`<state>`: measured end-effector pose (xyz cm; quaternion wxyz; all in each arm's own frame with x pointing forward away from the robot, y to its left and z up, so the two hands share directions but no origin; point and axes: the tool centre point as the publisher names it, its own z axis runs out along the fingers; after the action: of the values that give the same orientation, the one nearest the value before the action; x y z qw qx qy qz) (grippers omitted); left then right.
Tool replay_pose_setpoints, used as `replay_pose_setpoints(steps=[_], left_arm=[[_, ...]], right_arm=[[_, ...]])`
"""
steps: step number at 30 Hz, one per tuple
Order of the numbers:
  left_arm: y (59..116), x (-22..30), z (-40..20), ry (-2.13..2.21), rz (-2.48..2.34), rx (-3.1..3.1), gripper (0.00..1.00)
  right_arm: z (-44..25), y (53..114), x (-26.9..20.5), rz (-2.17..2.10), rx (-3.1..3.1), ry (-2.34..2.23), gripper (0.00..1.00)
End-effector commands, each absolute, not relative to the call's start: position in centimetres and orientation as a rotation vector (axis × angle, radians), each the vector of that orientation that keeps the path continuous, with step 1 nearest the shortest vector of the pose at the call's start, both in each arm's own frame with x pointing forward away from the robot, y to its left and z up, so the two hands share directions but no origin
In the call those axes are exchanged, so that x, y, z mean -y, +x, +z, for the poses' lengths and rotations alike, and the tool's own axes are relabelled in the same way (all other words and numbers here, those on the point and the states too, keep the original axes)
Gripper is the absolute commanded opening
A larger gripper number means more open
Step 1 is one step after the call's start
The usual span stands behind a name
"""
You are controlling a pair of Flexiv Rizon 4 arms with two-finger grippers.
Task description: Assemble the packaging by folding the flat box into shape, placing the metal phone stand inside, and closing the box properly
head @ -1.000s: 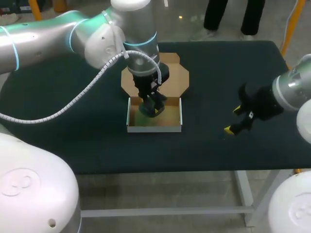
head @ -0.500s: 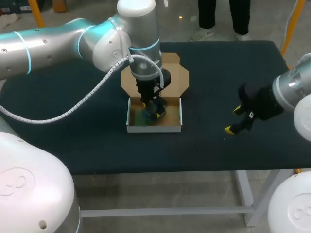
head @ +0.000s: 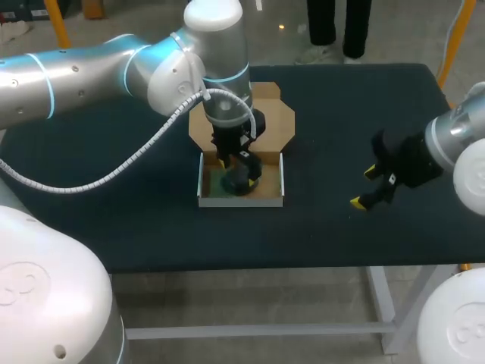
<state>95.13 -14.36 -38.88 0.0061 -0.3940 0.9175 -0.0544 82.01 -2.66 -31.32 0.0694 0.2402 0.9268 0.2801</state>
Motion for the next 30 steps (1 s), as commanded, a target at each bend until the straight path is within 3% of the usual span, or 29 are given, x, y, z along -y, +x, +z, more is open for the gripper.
replay_pose_setpoints(steps=[1, 30], left_arm=[[94.9, 14.1, -38.2, -1.26, -0.179, -2.853, 1.0], [93.3, 14.0, -35.0, -1.482, -0.202, -2.752, 1.0]], right_arm=[[-31.3, 81.9, 2.8, 0.85, -2.79, 0.719, 1.0], [-31.3, 81.9, 2.8, 0.85, -2.79, 0.719, 1.0]])
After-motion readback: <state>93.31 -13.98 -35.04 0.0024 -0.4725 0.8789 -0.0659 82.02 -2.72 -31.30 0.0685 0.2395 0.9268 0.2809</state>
